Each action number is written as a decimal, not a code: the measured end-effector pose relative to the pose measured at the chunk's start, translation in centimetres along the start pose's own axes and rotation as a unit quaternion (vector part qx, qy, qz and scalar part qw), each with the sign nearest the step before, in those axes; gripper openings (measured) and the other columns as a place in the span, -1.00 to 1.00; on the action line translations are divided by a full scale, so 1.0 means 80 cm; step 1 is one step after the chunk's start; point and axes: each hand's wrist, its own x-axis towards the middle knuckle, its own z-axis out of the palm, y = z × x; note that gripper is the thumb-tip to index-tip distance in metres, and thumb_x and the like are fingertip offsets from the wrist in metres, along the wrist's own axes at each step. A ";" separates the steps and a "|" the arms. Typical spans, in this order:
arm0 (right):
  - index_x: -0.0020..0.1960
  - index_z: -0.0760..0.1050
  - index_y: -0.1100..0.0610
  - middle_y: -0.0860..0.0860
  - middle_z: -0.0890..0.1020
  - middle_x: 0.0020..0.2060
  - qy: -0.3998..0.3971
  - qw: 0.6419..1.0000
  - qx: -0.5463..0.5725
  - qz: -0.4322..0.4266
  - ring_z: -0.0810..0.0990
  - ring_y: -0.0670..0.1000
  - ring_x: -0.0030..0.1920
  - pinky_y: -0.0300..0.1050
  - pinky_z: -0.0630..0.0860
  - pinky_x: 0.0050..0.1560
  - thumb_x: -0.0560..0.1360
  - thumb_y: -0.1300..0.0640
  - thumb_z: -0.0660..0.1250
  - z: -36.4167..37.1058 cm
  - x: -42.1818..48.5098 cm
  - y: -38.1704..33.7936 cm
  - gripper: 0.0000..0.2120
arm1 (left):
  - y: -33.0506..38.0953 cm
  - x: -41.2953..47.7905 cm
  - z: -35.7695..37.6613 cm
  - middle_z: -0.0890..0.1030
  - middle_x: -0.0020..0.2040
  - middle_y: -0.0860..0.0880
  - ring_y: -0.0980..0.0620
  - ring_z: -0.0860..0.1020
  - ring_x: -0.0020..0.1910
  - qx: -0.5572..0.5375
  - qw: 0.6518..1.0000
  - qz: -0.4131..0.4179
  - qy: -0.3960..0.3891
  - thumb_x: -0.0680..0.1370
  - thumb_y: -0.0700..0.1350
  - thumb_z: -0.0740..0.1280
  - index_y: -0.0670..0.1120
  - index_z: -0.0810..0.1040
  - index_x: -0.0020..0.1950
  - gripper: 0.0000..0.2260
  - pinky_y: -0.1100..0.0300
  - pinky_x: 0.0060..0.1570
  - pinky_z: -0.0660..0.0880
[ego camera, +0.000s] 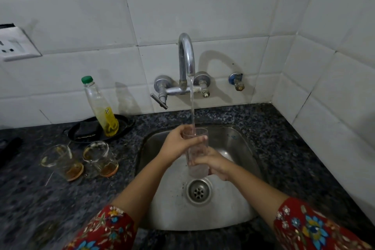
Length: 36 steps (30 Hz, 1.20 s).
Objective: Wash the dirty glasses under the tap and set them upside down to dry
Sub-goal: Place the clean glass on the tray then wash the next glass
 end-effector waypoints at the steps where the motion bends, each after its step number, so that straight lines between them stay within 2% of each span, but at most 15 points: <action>1: 0.04 0.48 -0.08 -0.06 0.59 -0.08 -0.013 1.000 -0.004 0.003 0.55 -0.10 -0.05 -0.14 0.49 -0.12 0.45 0.29 0.39 0.003 -0.001 0.002 -0.69 | -0.001 -0.002 -0.004 0.64 0.05 0.05 0.10 0.61 0.05 0.021 1.000 0.008 0.007 0.33 0.08 0.57 0.05 0.52 0.17 -0.53 0.16 0.11 0.56; 3: 0.18 0.44 -0.07 -0.04 0.60 0.03 -0.015 1.000 -0.019 0.006 0.57 -0.06 0.04 -0.09 0.49 -0.06 0.42 0.25 0.44 -0.003 -0.006 0.010 -0.58 | -0.007 -0.007 -0.003 0.64 0.02 0.08 0.14 0.61 0.02 0.052 0.998 0.019 -0.001 0.36 0.10 0.54 0.07 0.54 0.12 -0.61 0.21 0.07 0.55; 5: 0.24 0.40 0.02 0.02 0.60 0.09 0.027 0.999 -0.033 0.006 0.59 0.00 0.05 -0.09 0.53 -0.11 0.34 0.18 0.52 -0.017 -0.010 0.013 -0.47 | -0.016 -0.011 0.006 0.65 0.01 0.05 0.09 0.62 0.01 0.028 1.000 0.003 0.011 0.42 0.11 0.49 0.03 0.57 0.11 -0.67 0.19 0.05 0.55; 8: 0.11 0.47 0.11 0.03 0.61 0.01 0.092 0.994 -0.059 -0.024 0.60 -0.03 -0.09 -0.21 0.53 -0.30 0.26 0.14 0.58 -0.035 -0.013 -0.004 -0.52 | -0.022 -0.007 0.014 0.67 0.04 -0.10 -0.01 0.64 -0.02 -0.062 0.992 -0.092 0.056 0.51 0.22 0.33 -0.10 0.58 0.16 -0.56 0.10 0.02 0.57; 11: 0.01 0.52 0.07 -0.02 0.64 -0.06 0.174 0.971 -0.140 -0.080 0.60 -0.06 -0.12 -0.17 0.56 -0.17 0.17 0.05 0.63 -0.040 -0.008 -0.032 -0.52 | -0.030 -0.011 0.015 0.65 -0.02 -0.15 -0.04 0.62 -0.16 -0.124 0.972 -0.192 0.061 0.59 0.27 0.12 -0.08 0.57 0.14 -0.53 0.13 -0.17 0.58; 14: 0.00 0.48 -0.03 -0.09 0.63 -0.09 0.234 0.928 -0.268 -0.112 0.60 -0.05 -0.08 -0.09 0.57 -0.08 0.08 -0.23 0.58 -0.030 0.000 -0.056 -0.41 | -0.042 -0.024 0.017 0.69 -0.11 -0.22 0.00 0.55 -0.37 -0.221 0.930 -0.293 0.012 0.60 0.33 -0.04 -0.09 0.53 0.13 -0.42 0.20 -0.38 0.51; 17: 0.12 0.46 -0.03 -0.04 0.62 0.05 0.239 0.883 -0.386 -0.115 0.60 0.05 0.04 -0.02 0.56 0.01 0.11 -0.36 0.48 -0.003 0.013 -0.079 -0.31 | -0.055 -0.027 0.019 0.69 -0.14 -0.27 0.01 0.54 -0.51 -0.346 0.859 -0.375 -0.048 0.60 0.34 -0.09 -0.27 0.53 0.15 -0.27 0.28 -0.52 0.49; 19: 0.19 0.47 0.04 0.01 0.62 0.11 0.233 0.859 -0.440 -0.115 0.60 0.09 0.08 -0.05 0.55 0.00 0.16 -0.34 0.48 0.012 0.020 -0.098 -0.27 | -0.059 -0.024 0.021 0.69 -0.12 -0.27 0.01 0.57 -0.52 -0.391 0.833 -0.389 -0.052 0.60 0.33 -0.04 -0.31 0.54 0.16 -0.27 0.30 -0.53 0.52; 21: 0.14 0.50 0.10 0.04 0.63 0.06 0.226 0.850 -0.463 -0.111 0.60 0.09 0.04 -0.11 0.51 -0.12 0.18 -0.31 0.50 0.020 0.027 -0.114 -0.31 | -0.059 -0.019 0.020 0.69 -0.14 -0.27 -0.01 0.60 -0.49 -0.414 0.826 -0.382 -0.031 0.59 0.32 0.02 -0.32 0.54 0.17 -0.28 0.28 -0.52 0.55; 25: 0.14 0.46 0.11 0.03 0.62 -0.01 0.217 0.852 -0.463 -0.112 0.61 0.09 -0.03 -0.09 0.53 -0.16 0.21 -0.32 0.49 0.020 0.026 -0.120 -0.30 | -0.050 -0.009 0.015 0.65 -0.05 -0.32 -0.14 0.63 -0.14 -0.484 0.807 -0.337 0.030 0.60 0.27 0.10 -0.30 0.46 0.31 -0.35 0.12 -0.31 0.64; 28: 0.14 0.32 0.06 0.01 0.61 -0.03 0.207 0.863 -0.443 -0.128 0.62 0.08 -0.06 -0.07 0.54 -0.15 0.23 -0.26 0.50 0.011 -0.001 -0.094 -0.33 | -0.035 -0.005 0.011 0.57 0.13 -0.25 -0.10 0.57 -0.05 -0.492 0.823 -0.271 0.088 0.57 0.25 0.21 -0.22 0.47 0.28 -0.44 0.07 -0.18 0.60; 30: 0.08 0.21 0.01 0.01 0.61 -0.05 0.182 0.881 -0.417 -0.129 0.63 0.08 -0.13 -0.07 0.52 -0.22 0.25 -0.10 0.54 0.003 -0.022 -0.057 -0.38 | -0.027 -0.004 0.010 0.58 0.15 -0.24 -0.12 0.58 0.00 -0.479 0.840 -0.243 0.073 0.53 0.21 0.30 -0.23 0.45 0.30 -0.44 0.04 -0.11 0.59; 32: 0.08 0.12 -0.03 0.03 0.61 -0.04 0.180 0.879 -0.423 -0.130 0.64 0.10 -0.17 -0.02 0.57 -0.23 0.26 0.03 0.51 -0.001 -0.036 -0.017 -0.38 | -0.020 -0.005 0.015 0.56 0.23 -0.27 -0.18 0.59 0.11 -0.438 0.869 -0.228 0.040 0.42 0.17 0.44 -0.24 0.44 0.32 -0.36 -0.03 0.00 0.59; 34: 0.12 0.12 -0.02 0.01 0.59 -0.06 0.192 0.884 -0.413 -0.110 0.63 0.07 -0.18 0.01 0.60 -0.21 0.23 0.05 0.49 -0.001 -0.039 0.012 -0.34 | -0.016 -0.006 0.025 0.60 0.20 -0.23 -0.17 0.59 0.13 -0.341 0.912 -0.226 0.030 0.24 0.13 0.55 -0.21 0.52 0.26 -0.30 -0.06 0.08 0.57; 36: 0.14 0.23 0.04 0.00 0.59 -0.09 0.168 0.930 -0.319 -0.076 0.62 0.00 -0.19 -0.08 0.57 -0.25 0.19 0.09 0.50 -0.003 -0.035 0.026 -0.36 | -0.014 -0.007 0.032 0.64 0.12 -0.18 -0.12 0.60 0.08 -0.269 0.938 -0.216 0.025 0.17 0.09 0.58 -0.17 0.59 0.15 -0.36 -0.01 0.11 0.53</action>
